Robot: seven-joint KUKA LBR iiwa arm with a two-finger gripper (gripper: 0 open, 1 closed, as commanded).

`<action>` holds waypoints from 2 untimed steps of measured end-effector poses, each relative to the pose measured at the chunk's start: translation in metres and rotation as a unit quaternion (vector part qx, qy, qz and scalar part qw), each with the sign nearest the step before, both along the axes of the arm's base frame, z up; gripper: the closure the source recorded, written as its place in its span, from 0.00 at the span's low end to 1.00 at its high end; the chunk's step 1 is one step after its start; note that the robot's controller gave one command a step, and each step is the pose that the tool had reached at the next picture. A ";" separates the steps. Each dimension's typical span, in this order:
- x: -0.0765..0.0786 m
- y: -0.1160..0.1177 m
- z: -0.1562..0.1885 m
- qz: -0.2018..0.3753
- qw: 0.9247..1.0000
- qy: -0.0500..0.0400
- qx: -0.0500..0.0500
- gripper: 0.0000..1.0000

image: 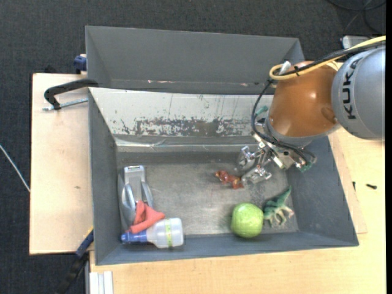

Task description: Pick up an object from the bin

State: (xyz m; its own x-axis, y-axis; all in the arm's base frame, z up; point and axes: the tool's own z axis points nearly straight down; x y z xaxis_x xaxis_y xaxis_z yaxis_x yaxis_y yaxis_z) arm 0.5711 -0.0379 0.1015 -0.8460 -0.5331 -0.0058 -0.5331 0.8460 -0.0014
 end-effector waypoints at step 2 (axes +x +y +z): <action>0.007 -0.011 0.102 -0.003 1.000 0.000 0.000 1.00</action>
Offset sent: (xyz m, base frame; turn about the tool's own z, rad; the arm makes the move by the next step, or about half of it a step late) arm 0.0056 -0.0118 0.1011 0.0042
